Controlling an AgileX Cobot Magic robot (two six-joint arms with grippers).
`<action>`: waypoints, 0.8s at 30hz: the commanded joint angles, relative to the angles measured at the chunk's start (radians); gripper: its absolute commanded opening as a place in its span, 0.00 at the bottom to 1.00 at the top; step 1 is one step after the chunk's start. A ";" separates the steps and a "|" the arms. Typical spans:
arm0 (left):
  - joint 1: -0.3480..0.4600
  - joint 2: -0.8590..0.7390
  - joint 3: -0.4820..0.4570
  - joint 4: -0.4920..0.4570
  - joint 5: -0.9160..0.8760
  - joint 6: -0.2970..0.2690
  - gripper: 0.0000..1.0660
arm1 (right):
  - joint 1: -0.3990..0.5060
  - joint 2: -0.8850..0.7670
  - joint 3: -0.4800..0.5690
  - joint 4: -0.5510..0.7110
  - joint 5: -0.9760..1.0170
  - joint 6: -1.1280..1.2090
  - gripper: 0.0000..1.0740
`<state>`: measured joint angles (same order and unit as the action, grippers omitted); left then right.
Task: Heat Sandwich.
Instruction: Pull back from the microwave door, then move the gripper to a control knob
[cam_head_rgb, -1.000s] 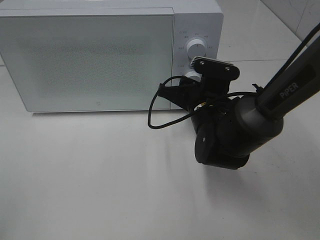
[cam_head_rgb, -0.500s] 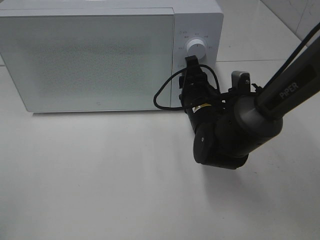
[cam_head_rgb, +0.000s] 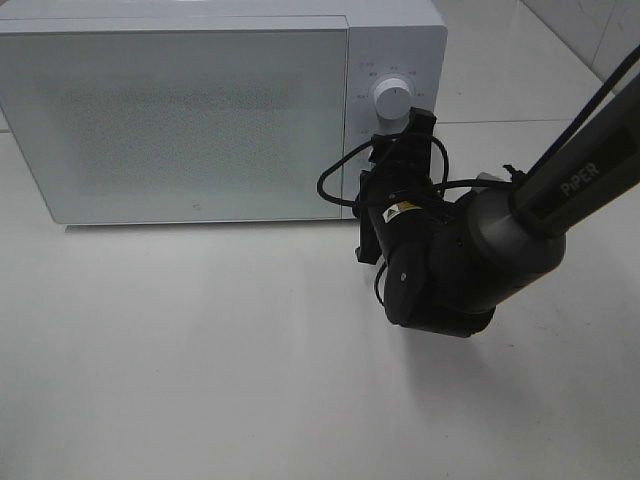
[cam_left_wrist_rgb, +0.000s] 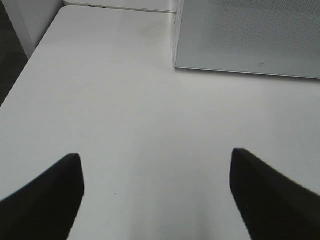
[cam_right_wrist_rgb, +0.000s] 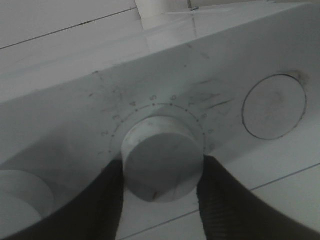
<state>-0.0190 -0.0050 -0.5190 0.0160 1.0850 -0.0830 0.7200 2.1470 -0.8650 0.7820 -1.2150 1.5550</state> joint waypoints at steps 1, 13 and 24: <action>0.005 -0.023 0.002 0.008 -0.015 -0.006 0.72 | -0.011 -0.006 -0.002 0.089 -0.181 0.018 0.00; 0.005 -0.023 0.002 0.008 -0.015 -0.006 0.72 | -0.011 -0.006 -0.002 0.089 -0.181 -0.154 0.04; 0.005 -0.023 0.002 0.008 -0.015 -0.006 0.72 | -0.011 -0.006 0.011 -0.041 -0.181 -0.407 0.48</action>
<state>-0.0190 -0.0050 -0.5190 0.0160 1.0850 -0.0830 0.7190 2.1470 -0.8600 0.7580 -1.2080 1.2070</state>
